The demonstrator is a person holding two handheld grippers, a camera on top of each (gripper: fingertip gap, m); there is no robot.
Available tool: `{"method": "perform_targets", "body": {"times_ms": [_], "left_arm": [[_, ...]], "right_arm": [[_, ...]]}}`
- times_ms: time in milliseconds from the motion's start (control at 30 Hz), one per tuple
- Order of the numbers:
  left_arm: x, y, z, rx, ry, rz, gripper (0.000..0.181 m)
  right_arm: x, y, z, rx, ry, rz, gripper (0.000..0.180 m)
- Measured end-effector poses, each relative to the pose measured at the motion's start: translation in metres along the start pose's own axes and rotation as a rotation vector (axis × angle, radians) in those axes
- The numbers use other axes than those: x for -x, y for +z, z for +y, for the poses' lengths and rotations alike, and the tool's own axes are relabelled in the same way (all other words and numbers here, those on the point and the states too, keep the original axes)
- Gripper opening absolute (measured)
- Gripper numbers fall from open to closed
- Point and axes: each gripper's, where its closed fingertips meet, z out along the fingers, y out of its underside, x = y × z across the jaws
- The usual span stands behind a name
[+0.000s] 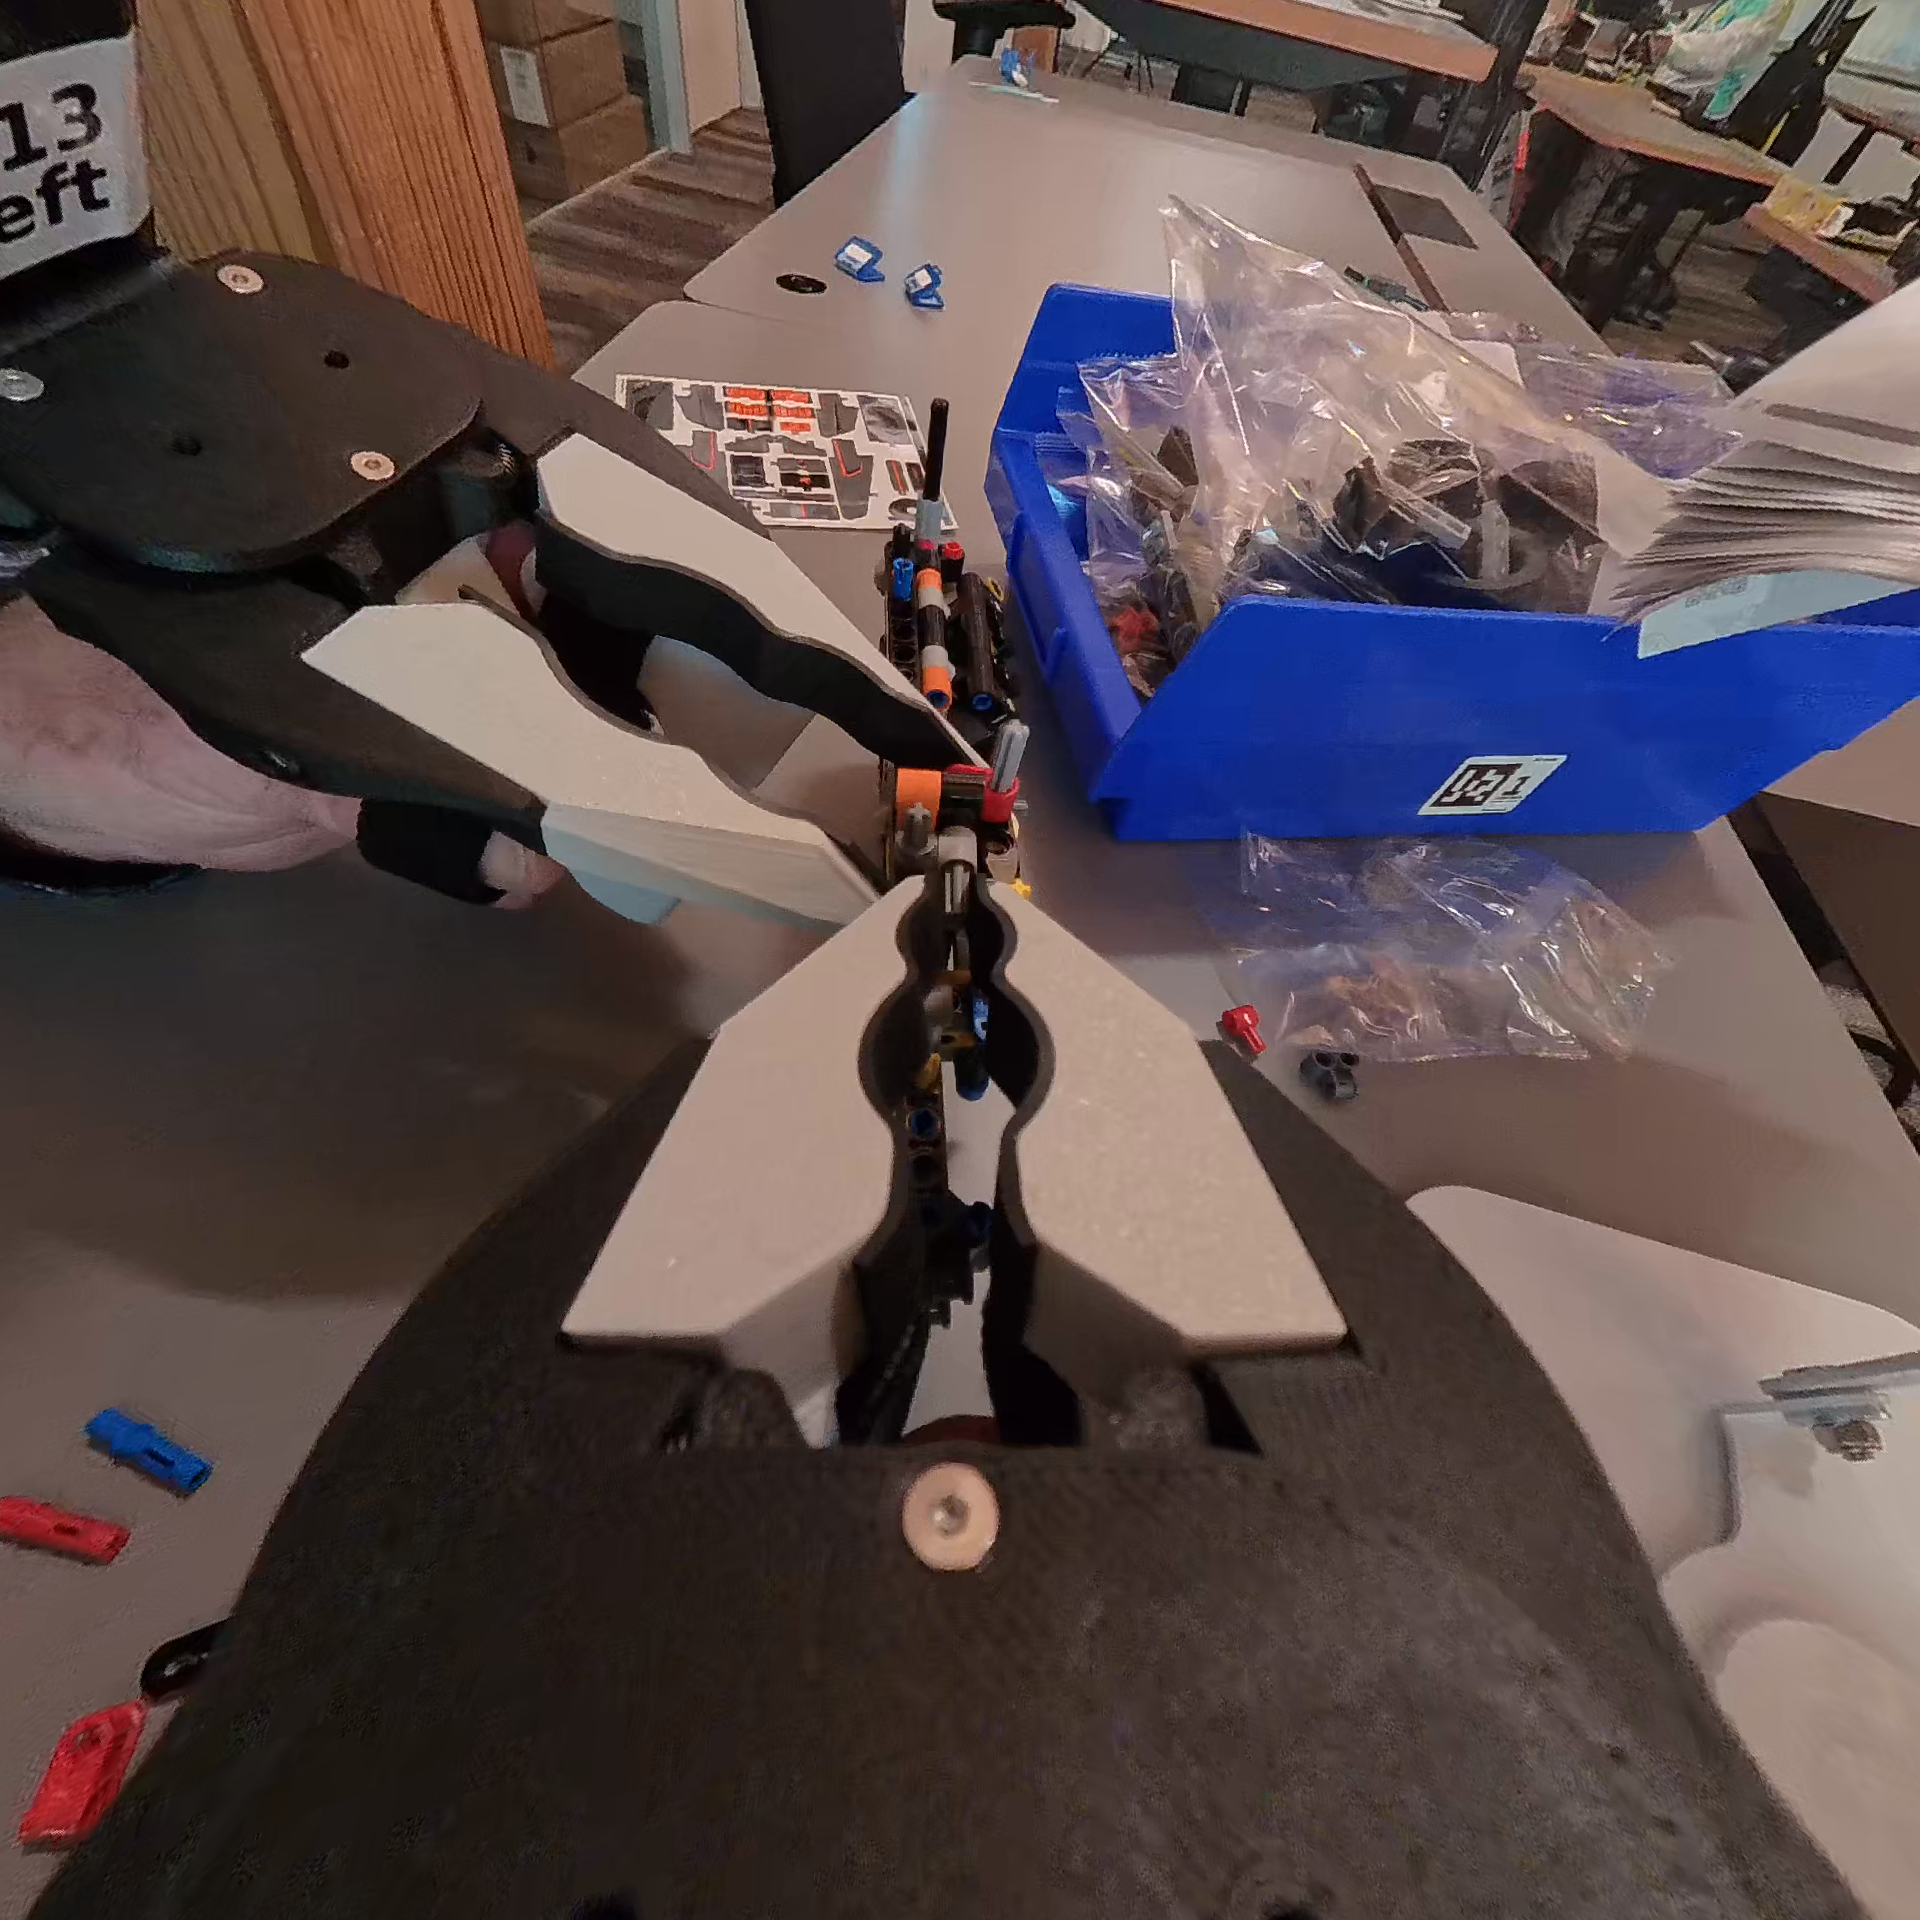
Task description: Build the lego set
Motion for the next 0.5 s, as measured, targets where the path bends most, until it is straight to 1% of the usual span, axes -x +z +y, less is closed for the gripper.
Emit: {"method": "perform_targets", "body": {"times_ms": [100, 200, 267, 300, 400, 500], "left_arm": [[-0.002, -0.003, 0.000, -0.014, -0.013, 0.013, 0.031], [-0.010, -0.008, -0.001, -0.028, 0.011, 0.083, 0.032], [-0.014, -0.016, -0.001, -0.032, 0.036, 0.137, 0.029], [-0.017, -0.020, 0.001, -0.030, 0.049, 0.159, 0.034], [-0.018, -0.039, -0.002, -0.050, 0.098, 0.162, 0.045], [-0.022, -0.069, -0.017, -0.089, 0.210, 0.164, 0.046]], "right_arm": [[0.003, 0.000, 0.000, -0.006, -0.004, 0.001, 0.001], [0.009, -0.007, 0.002, -0.005, -0.019, 0.004, 0.001], [0.013, -0.010, 0.004, 0.012, -0.065, 0.013, 0.001], [0.016, -0.012, 0.004, 0.017, -0.082, 0.011, 0.001], [0.028, -0.014, 0.003, 0.017, -0.135, -0.007, 0.001], [0.040, -0.021, 0.006, 0.021, -0.186, -0.037, 0.001]]}}
